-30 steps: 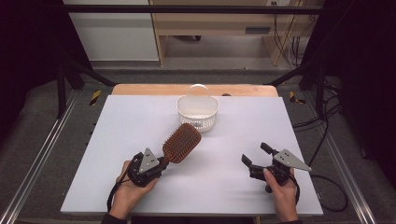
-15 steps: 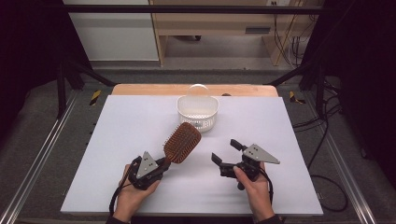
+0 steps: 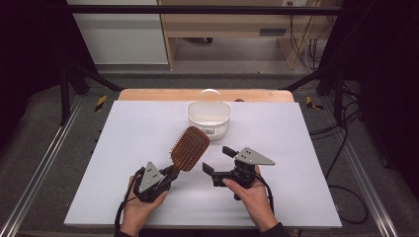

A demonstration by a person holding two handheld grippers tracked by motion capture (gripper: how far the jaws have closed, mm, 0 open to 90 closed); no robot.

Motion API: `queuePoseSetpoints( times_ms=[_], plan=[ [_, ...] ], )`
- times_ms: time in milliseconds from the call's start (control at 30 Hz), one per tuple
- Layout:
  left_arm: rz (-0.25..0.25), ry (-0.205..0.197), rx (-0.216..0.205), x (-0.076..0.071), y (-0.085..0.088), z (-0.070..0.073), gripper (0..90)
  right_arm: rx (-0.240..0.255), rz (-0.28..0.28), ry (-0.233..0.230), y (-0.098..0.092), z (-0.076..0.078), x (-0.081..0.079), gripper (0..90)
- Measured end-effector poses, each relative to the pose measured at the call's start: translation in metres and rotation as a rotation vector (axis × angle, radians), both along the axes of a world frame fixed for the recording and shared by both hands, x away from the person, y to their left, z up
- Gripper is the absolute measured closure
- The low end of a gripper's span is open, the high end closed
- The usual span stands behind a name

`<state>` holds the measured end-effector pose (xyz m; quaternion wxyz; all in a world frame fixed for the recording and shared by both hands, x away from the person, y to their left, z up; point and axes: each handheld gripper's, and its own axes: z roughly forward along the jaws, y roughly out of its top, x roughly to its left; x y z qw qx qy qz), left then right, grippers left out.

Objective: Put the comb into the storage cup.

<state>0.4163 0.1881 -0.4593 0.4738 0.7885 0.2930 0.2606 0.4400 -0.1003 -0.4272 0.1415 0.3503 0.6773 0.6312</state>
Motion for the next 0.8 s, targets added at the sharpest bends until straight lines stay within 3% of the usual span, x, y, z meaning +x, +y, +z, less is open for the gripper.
queuePoseSetpoints(
  times_ms=[533, 800],
  plan=[
    [-0.001, -0.003, -0.014, -0.002, 0.002, -0.001, 72.4, 0.063, 0.039, 0.054, 0.022, 0.001, 0.003, 5.4],
    [-0.008, -0.011, -0.021, -0.004, 0.001, 0.0, 72.4, 0.069, 0.048, 0.065, 0.029, 0.002, 0.005, 5.7]
  ],
)
